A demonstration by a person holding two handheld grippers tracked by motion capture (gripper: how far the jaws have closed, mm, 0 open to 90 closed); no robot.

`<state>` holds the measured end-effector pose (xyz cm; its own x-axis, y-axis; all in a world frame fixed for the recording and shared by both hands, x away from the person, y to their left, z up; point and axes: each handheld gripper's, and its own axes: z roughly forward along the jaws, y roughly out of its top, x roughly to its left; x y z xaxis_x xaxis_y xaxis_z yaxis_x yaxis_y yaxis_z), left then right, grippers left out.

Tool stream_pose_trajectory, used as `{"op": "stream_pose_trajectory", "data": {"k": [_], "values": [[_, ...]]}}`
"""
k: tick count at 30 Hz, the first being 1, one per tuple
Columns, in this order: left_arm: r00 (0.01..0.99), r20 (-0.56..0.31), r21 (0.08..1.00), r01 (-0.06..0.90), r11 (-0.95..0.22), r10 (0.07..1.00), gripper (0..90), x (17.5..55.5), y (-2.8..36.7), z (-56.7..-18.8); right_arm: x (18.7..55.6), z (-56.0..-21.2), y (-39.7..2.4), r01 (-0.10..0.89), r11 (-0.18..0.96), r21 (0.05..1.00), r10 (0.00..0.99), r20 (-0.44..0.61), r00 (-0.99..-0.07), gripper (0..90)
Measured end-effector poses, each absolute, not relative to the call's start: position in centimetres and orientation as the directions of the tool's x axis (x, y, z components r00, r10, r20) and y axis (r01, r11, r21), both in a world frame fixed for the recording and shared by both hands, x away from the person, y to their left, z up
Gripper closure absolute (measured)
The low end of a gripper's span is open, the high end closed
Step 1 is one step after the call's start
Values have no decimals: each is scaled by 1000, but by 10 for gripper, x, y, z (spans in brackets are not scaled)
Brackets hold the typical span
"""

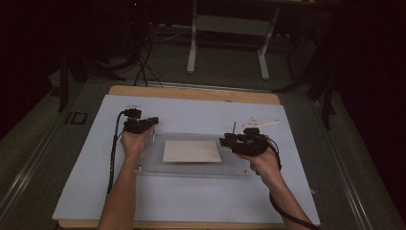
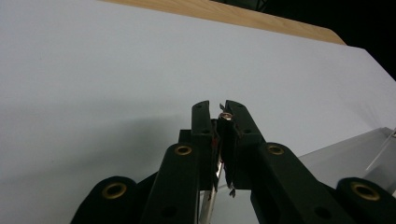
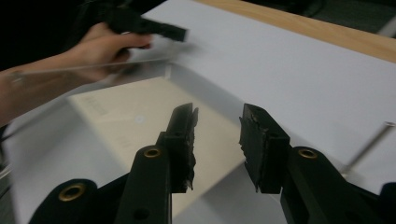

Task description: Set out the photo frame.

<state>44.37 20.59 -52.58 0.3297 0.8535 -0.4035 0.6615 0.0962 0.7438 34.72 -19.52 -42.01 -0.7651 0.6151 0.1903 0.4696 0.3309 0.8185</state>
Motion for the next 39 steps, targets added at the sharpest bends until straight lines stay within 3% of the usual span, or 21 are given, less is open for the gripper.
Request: {"op": "stream_pose_trajectory", "data": {"k": [6,10,18,23,25,39], "values": [[320,-420,731,674,108,849,832,446,206,-526,310,-412,-183,403,356,843,556,156,-817,678],[315,-423,727,677,111,849,831,446,206,-525,287,-413,-174,362,343,867,530,139,-836,899],[311,-432,713,692,110,846,830,449,207,-524,254,-435,-155,311,416,855,484,81,-871,900],[309,-437,710,695,113,845,829,449,207,-524,249,-451,-150,315,423,850,489,78,-869,900],[312,-439,705,700,109,843,828,450,207,-524,246,-462,-144,296,445,845,523,23,-852,900],[323,-411,708,703,74,853,823,450,205,-521,251,-469,-140,309,378,873,575,40,-817,900]]}}
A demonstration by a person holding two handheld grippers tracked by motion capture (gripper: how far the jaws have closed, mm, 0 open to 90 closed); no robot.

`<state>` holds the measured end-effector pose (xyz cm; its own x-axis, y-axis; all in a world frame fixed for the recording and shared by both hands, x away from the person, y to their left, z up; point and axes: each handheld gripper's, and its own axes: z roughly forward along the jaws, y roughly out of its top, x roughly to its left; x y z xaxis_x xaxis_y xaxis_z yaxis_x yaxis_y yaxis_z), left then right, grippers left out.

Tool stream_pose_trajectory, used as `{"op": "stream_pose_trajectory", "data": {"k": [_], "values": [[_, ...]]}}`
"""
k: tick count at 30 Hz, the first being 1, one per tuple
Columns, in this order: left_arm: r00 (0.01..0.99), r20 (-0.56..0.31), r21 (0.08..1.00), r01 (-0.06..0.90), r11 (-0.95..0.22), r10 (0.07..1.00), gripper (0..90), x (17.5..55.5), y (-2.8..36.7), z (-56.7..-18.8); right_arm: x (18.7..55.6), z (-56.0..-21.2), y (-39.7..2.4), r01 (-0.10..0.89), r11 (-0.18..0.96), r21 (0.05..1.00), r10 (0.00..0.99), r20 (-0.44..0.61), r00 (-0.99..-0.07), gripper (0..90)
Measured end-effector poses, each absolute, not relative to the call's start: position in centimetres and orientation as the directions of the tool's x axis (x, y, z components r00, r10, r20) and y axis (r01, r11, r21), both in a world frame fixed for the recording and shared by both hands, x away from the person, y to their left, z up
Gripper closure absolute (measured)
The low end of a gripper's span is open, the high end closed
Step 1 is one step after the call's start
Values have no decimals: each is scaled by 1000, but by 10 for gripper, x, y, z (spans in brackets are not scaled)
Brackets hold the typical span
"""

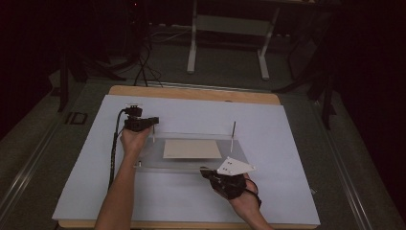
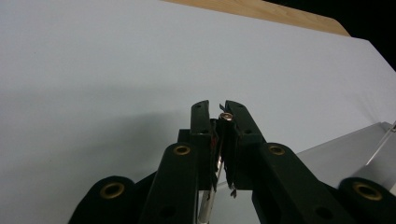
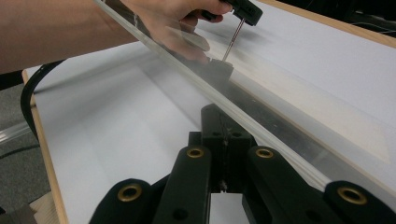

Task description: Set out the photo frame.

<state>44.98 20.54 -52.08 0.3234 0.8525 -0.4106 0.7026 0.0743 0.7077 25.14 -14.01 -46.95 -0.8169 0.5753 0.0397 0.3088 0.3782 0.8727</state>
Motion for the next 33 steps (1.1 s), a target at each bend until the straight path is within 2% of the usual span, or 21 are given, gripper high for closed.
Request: {"op": "stream_pose_trajectory", "data": {"k": [5,9,13,20,25,29,33], "values": [[335,-418,705,706,68,844,809,449,208,-521,252,-470,-141,312,379,871,569,46,-821,900],[350,-402,712,700,49,846,708,447,209,-521,252,-470,-141,315,369,875,570,54,-820,900],[346,-361,723,690,26,866,645,444,210,-520,253,-469,-141,313,370,875,565,55,-823,900],[357,-333,744,668,11,873,616,432,217,-517,254,-469,-141,311,366,877,565,56,-823,900],[391,-262,787,615,-40,882,599,410,217,-506,254,-468,-141,311,362,879,566,58,-822,900],[370,-228,796,603,-47,901,599,393,222,-502,254,-468,-141,313,362,878,566,60,-822,900],[380,-227,810,584,-43,897,594,377,231,-503,254,-468,-141,314,365,877,563,61,-824,900]]}}
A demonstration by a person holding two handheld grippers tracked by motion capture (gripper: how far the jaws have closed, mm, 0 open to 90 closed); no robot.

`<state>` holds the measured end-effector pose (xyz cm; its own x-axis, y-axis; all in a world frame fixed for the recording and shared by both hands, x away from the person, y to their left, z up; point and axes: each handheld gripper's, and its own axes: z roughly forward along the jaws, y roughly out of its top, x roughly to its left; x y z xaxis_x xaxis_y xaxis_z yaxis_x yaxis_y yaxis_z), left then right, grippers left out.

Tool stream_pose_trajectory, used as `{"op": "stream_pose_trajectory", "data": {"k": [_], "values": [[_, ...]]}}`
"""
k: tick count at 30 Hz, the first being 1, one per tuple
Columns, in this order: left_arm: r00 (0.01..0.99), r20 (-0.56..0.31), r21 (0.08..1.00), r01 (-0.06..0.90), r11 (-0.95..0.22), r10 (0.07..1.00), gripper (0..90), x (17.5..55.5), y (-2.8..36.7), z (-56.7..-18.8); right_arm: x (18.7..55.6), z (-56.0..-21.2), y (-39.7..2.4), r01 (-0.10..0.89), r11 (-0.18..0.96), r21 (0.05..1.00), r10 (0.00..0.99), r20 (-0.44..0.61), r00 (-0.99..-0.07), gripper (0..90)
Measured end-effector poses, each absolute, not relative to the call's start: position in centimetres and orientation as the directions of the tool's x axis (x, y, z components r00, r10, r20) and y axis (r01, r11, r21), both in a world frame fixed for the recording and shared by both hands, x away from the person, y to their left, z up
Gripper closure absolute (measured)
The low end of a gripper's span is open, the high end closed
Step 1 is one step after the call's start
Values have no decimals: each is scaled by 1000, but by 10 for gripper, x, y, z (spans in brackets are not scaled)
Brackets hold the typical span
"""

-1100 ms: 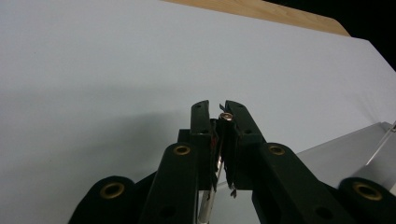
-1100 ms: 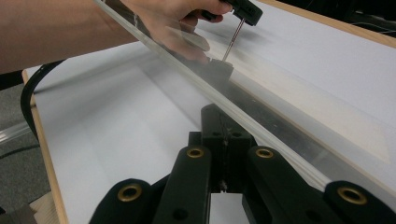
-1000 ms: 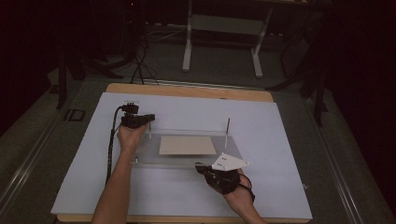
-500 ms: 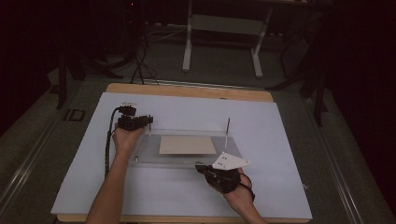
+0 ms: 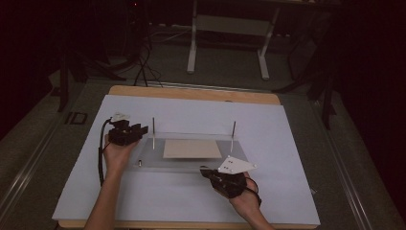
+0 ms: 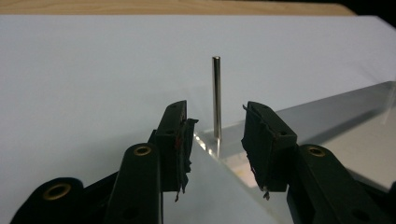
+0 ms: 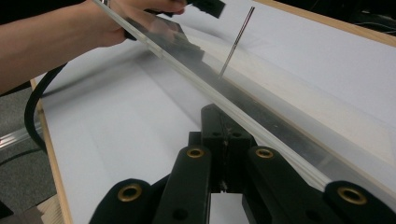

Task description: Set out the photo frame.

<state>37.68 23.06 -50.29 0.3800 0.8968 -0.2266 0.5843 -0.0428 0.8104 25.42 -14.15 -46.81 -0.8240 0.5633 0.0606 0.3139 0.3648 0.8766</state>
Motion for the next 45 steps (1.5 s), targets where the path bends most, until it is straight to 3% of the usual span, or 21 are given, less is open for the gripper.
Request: {"op": "stream_pose_trajectory", "data": {"k": [3,11,19,33,38,45], "values": [[401,-192,822,564,-77,896,579,366,235,-505,255,-467,-141,315,362,877,565,63,-823,900],[383,-224,834,550,-27,896,574,342,246,-512,254,-467,-141,314,365,876,568,58,-821,900],[432,-178,850,521,-83,884,569,325,252,-503,254,-467,-141,314,364,877,568,58,-821,900],[481,-175,866,490,-98,859,619,305,265,-497,256,-464,-141,314,353,881,572,63,-818,900],[505,-153,870,477,-127,850,541,305,261,-495,258,-462,-141,315,350,883,572,65,-817,900],[509,-145,871,473,-135,849,521,304,261,-494,261,-459,-141,313,343,886,572,67,-818,900]]}}
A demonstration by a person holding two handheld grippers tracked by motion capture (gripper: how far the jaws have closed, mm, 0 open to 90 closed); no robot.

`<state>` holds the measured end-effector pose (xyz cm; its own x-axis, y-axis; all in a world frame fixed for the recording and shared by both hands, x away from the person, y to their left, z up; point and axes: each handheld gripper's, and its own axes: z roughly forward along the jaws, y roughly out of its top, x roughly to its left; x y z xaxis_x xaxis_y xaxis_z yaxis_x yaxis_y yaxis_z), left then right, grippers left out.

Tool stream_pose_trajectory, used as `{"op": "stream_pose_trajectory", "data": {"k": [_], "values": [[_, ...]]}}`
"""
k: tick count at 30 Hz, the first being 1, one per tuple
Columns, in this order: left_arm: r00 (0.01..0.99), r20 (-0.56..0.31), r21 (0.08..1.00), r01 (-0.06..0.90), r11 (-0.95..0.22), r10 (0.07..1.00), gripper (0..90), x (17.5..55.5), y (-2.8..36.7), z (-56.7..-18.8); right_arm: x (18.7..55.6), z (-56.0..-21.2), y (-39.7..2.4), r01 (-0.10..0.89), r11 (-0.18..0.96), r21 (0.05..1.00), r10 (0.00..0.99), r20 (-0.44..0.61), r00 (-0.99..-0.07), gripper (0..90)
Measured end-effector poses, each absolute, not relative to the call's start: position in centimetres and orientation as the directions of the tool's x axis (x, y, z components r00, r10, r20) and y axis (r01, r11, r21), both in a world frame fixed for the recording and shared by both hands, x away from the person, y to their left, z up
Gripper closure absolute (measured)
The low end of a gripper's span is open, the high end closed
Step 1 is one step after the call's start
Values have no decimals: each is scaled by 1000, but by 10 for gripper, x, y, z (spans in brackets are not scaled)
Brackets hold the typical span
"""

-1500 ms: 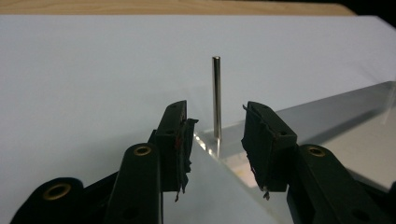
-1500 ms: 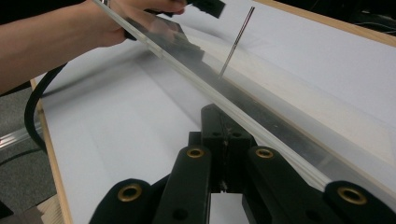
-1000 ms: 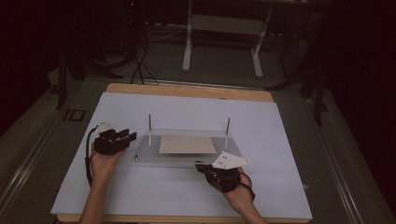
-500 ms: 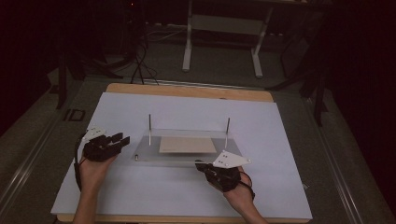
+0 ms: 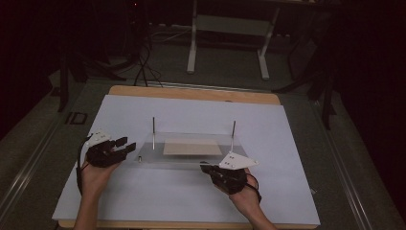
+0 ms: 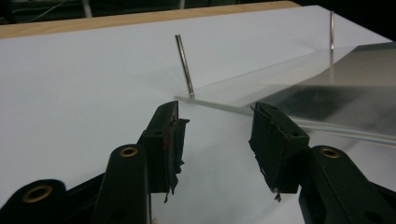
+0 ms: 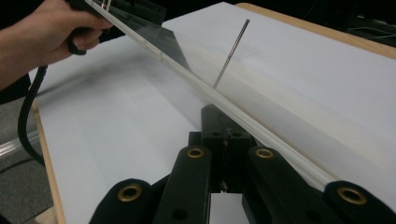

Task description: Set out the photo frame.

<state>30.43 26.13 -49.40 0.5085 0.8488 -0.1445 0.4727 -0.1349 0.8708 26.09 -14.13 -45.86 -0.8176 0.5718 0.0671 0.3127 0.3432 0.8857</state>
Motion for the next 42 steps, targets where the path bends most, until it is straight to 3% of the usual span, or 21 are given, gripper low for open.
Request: {"op": "stream_pose_trajectory", "data": {"k": [17,28,42], "values": [[545,-92,883,431,-184,833,498,300,255,-488,275,-443,-141,309,311,899,588,73,-805,900],[581,-21,902,362,-234,814,400,297,240,-479,285,-431,-140,294,293,910,602,64,-796,900],[625,14,910,315,-268,780,362,321,214,-473,297,-420,-138,287,266,920,619,65,-782,900]]}}
